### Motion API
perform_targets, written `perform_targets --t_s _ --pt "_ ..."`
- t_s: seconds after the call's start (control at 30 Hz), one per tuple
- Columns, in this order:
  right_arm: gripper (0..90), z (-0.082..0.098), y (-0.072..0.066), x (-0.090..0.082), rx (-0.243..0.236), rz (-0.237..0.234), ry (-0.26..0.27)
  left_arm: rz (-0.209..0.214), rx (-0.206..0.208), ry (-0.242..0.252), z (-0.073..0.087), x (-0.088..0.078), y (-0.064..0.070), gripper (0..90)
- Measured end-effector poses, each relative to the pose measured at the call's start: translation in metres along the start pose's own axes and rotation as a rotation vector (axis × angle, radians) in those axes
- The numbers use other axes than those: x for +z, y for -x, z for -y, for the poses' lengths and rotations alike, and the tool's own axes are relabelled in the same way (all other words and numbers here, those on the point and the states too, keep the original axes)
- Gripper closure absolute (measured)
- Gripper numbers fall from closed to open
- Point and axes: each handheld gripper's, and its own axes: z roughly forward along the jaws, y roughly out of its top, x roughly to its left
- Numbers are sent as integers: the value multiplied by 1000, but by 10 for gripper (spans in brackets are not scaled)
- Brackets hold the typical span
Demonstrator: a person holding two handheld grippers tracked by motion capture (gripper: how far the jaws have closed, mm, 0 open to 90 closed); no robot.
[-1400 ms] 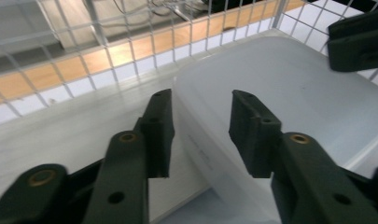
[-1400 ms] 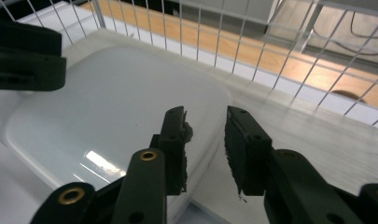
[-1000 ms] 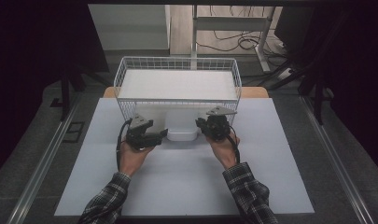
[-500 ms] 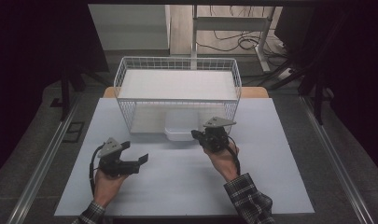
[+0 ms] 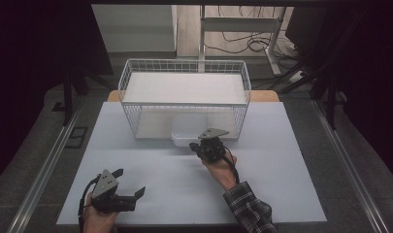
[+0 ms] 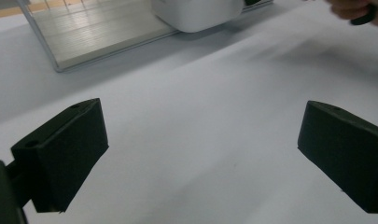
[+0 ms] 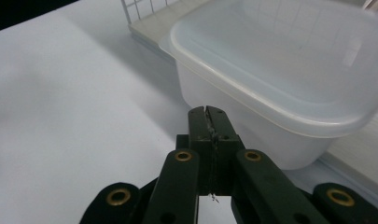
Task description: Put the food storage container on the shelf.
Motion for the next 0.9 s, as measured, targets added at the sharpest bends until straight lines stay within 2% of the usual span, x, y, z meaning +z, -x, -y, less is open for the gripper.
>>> perform_targets --t_s 0.2,0.67,0.9 --pt "893 -1 5 16 7 21 -14 9 8 5 2 1 -1 7" --pt "893 -21 16 33 -22 76 -25 8 18 11 2 3 -2 7" --pt "893 -29 24 42 -13 93 -26 -8 44 3 3 5 0 9"
